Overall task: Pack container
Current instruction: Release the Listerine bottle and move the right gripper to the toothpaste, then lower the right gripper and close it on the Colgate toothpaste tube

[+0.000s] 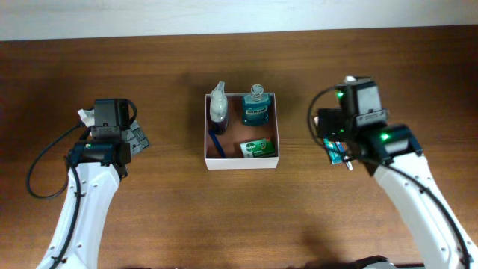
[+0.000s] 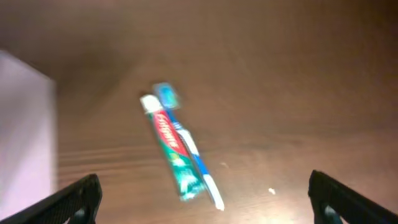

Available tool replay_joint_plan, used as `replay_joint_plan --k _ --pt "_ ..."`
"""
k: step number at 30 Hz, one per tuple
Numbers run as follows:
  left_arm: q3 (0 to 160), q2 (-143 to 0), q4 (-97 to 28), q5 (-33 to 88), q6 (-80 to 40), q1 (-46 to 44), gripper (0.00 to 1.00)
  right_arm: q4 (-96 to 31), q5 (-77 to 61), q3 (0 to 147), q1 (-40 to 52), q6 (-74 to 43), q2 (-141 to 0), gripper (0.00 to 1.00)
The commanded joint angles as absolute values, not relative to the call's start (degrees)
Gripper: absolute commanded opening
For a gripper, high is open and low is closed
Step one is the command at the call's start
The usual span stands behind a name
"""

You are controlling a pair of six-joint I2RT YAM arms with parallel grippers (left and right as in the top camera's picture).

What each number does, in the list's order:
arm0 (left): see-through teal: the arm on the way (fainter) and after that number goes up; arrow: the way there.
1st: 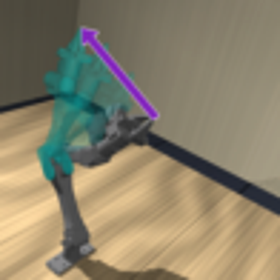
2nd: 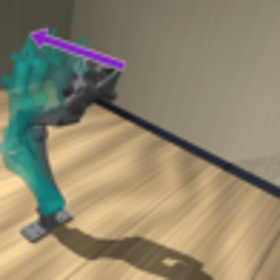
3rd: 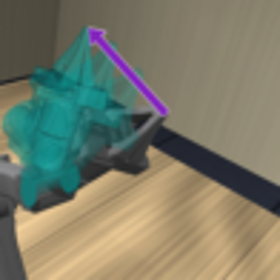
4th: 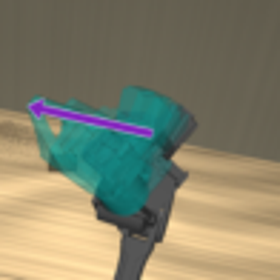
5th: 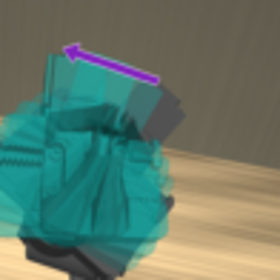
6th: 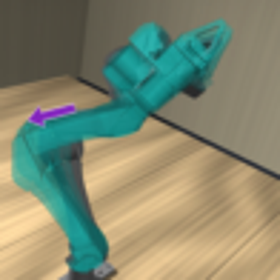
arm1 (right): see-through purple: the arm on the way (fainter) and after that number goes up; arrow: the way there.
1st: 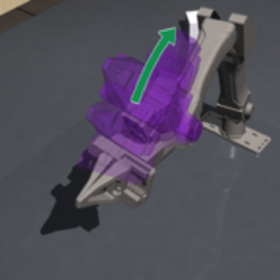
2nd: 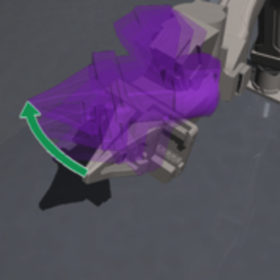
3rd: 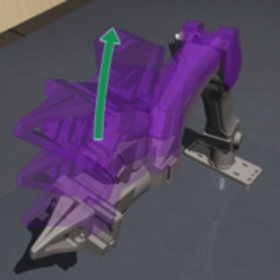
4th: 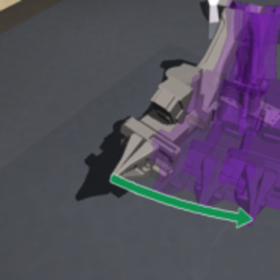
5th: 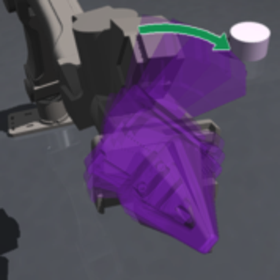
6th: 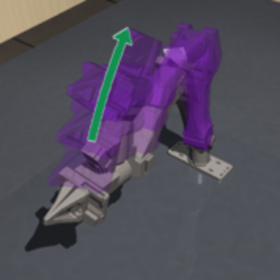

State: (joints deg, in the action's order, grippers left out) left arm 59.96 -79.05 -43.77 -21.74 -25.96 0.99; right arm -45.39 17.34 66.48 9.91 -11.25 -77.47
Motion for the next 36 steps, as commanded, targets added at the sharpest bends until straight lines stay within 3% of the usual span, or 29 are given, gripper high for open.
replay_joint_plan --k 1,10,12,19,25,36 --pt "61.17 -78.11 -43.81 -22.74 -25.63 1.19 0.99 -45.32 17.02 65.52 5.15 -11.00 -82.11 0.99" --pt "61.17 -78.08 -43.81 -22.74 -25.63 1.19 0.99 -44.60 5.45 65.43 2.66 -10.98 -95.13 1.00" --pt "61.17 -78.11 -43.81 -22.74 -25.63 1.19 0.99 -44.58 5.32 65.43 2.66 -10.94 -97.54 0.95" --pt "61.17 -78.08 -43.81 -22.74 -25.63 1.19 0.99 -43.20 3.07 65.41 2.66 -5.23 -103.66 0.70" --pt "61.17 -78.11 -43.81 -22.74 -25.63 1.19 0.99 -41.50 -1.56 65.41 2.66 -0.16 -103.94 0.34" --pt "61.17 -78.11 -43.81 -22.74 -25.63 1.19 0.99 -35.64 -3.29 62.57 2.66 4.54 -104.64 0.34"
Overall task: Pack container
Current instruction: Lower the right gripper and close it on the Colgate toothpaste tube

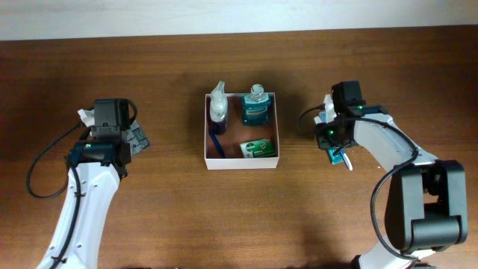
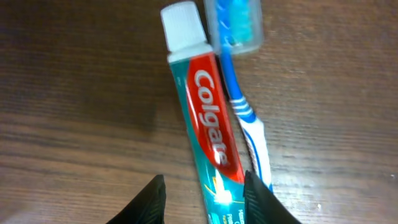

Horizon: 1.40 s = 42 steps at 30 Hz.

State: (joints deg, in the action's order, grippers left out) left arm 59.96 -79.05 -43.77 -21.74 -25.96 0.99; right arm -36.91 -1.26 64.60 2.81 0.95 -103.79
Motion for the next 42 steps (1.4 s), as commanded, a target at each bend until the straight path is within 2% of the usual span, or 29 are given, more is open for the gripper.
replay_joint_plan --k 1,5,8,11,14,15,16,17,23,25,27,34,37,42 --pt "61.17 -78.11 -43.81 -22.74 -25.63 1.19 0.99 -35.09 -3.29 62.19 2.66 4.54 -104.64 0.34" --pt "61.17 -78.08 -43.81 -22.74 -25.63 1.19 0.99 -33.91 -3.29 61.28 2.66 4.51 -104.64 0.34" --pt "61.17 -78.11 -43.81 -22.74 -25.63 1.19 0.99 -33.82 -3.36 61.28 2.66 4.51 -104.64 0.23" --pt "61.17 -78.08 -43.81 -22.74 -25.63 1.19 0.99 -33.80 -3.49 61.25 2.66 4.49 -104.64 0.21" --pt "61.17 -78.08 -43.81 -22.74 -25.63 1.19 0.99 -33.34 -3.49 60.75 2.66 4.49 -104.64 0.22" --pt "61.17 -78.08 -43.81 -22.74 -25.63 1.19 0.99 -32.62 -3.49 60.20 2.66 4.47 -104.66 0.25" --pt "61.17 -78.11 -43.81 -22.76 -25.63 1.19 0.99 -31.94 -3.51 59.72 2.66 4.38 -104.66 0.36" --pt "61.17 -78.08 -43.81 -22.74 -25.63 1.19 0.99 -31.38 -3.51 59.37 2.66 4.21 -104.66 0.38" --pt "61.17 -78.11 -43.81 -22.74 -25.63 1.19 1.00 -29.30 -5.04 58.28 2.66 4.21 -104.79 0.39" --pt "61.17 -78.11 -43.81 -22.74 -25.63 1.19 0.99 -29.23 -5.48 58.28 2.66 4.21 -104.84 0.35" --pt "61.17 -78.11 -43.81 -22.74 -25.63 1.19 1.00 -29.17 -5.61 58.28 2.66 4.21 -104.86 0.24" --pt "61.17 -78.11 -43.81 -22.74 -25.63 1.19 1.00 -29.15 -5.61 58.28 2.66 4.05 -104.86 0.19" --pt "61.17 -78.11 -43.81 -22.74 -25.63 1.19 0.99 -29.17 -5.61 58.28 2.66 4.05 -104.86 0.10" --pt "61.17 -78.11 -43.81 -22.74 -25.63 1.19 0.99 -29.17 -5.61 58.28 2.66 3.57 -104.86 0.08"
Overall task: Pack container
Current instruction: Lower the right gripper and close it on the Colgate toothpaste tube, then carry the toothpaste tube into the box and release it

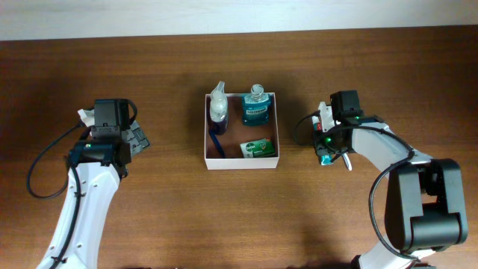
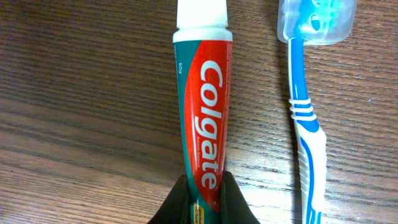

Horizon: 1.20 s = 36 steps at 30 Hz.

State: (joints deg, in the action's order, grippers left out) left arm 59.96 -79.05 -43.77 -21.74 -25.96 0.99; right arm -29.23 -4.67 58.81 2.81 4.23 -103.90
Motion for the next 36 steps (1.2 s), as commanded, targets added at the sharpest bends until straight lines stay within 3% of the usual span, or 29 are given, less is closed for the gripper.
replay_joint_plan --k 1,10,20,28,36 --pt "61.17 -78.11 -43.81 -22.74 -25.63 1.19 0.99 -29.15 -5.61 58.28 2.66 3.55 -104.86 0.08" --pt "61.17 -78.08 -43.81 -22.74 -25.63 1.19 0.99 -34.09 -7.88 62.37 2.66 3.60 -102.54 0.04" --pt "61.17 -78.08 -43.81 -22.74 -25.63 1.19 0.99 -40.12 -18.46 67.09 4.14 3.60 -88.09 0.04" --pt "61.17 -78.08 -43.81 -22.74 -25.63 1.19 0.99 -40.14 -18.44 67.09 10.39 3.60 -75.18 0.04" --pt "61.17 -78.08 -43.81 -22.74 -25.63 1.19 0.99 -37.69 -18.37 67.07 18.79 3.57 -76.60 0.04"
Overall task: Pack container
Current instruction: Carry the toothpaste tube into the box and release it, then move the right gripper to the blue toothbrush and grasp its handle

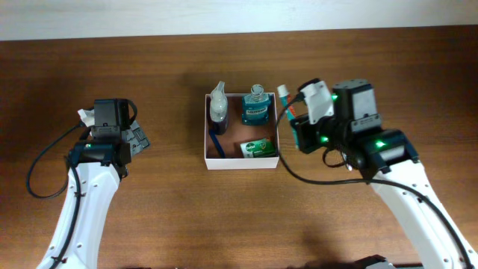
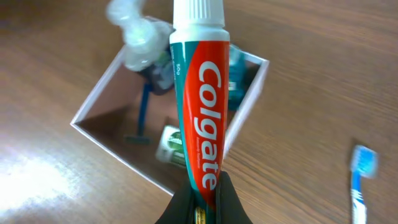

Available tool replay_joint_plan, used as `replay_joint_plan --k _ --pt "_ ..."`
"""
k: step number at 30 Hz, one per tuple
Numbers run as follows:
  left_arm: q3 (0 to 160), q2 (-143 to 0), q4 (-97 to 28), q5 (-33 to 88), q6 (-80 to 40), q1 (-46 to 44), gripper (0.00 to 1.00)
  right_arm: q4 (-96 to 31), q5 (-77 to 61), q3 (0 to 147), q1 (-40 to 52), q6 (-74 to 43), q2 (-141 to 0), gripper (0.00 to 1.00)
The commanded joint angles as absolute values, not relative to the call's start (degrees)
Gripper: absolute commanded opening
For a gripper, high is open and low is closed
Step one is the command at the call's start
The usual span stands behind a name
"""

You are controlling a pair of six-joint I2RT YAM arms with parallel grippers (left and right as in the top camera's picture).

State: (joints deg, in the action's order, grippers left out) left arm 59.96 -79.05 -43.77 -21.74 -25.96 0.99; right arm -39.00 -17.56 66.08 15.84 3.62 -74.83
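My right gripper is shut on a red and green Colgate toothpaste tube, held up in the air beside the right wall of the white box. From overhead the tube pokes out at the box's far right corner. Inside the box are a clear spray bottle, a blue razor, a teal mouthwash bottle and a green soap bar. A blue toothbrush lies on the table to the right. My left gripper rests far left; its jaws are unclear.
The wooden table stretches all round the box. Something white lies by the left arm's wrist. The right arm reaches in from the lower right.
My right gripper, which was shut on the toothpaste lying on the table beside the toothbrush, now holds it in the air next to the box. The toothbrush stayed on the table.
At first my right gripper hung open high over the toothpaste and toothbrush. Then it was low, with its fingers astride the tube's tail. Then it was shut on the tube, and now the tube is off the table by the box. My left arm stayed still.
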Motion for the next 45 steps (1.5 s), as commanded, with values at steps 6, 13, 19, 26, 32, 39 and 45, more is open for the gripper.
replay_joint_plan --k 6,13,19,26,32,39,45 --pt "61.17 -78.08 -43.81 -22.74 -25.63 1.19 0.99 -33.74 -18.41 67.07 23.64 3.60 -81.89 0.04" --pt "61.17 -78.11 -43.81 -22.74 -25.63 1.19 1.00 -27.94 -18.41 67.07 27.77 3.62 -89.76 0.37" --pt "61.17 -78.11 -43.81 -22.74 -25.63 1.19 0.99 -26.33 -18.41 67.09 27.14 3.64 -89.41 0.55" --pt "61.17 -78.08 -43.81 -22.74 -25.63 1.19 1.00 -30.59 -16.82 67.11 21.85 3.62 -82.98 0.65" --pt "61.17 -78.08 -43.81 -22.74 -25.63 1.19 0.99 -39.77 -7.18 67.09 10.26 3.64 -76.71 0.81" --pt "61.17 -78.11 -43.81 -22.74 -25.63 1.19 0.99 -44.42 -2.50 66.50 -1.54 3.64 -80.51 0.99" --pt "61.17 -78.11 -43.81 -22.74 -25.63 1.19 0.99 -42.98 -2.61 66.37 -4.93 3.66 -89.41 0.99"
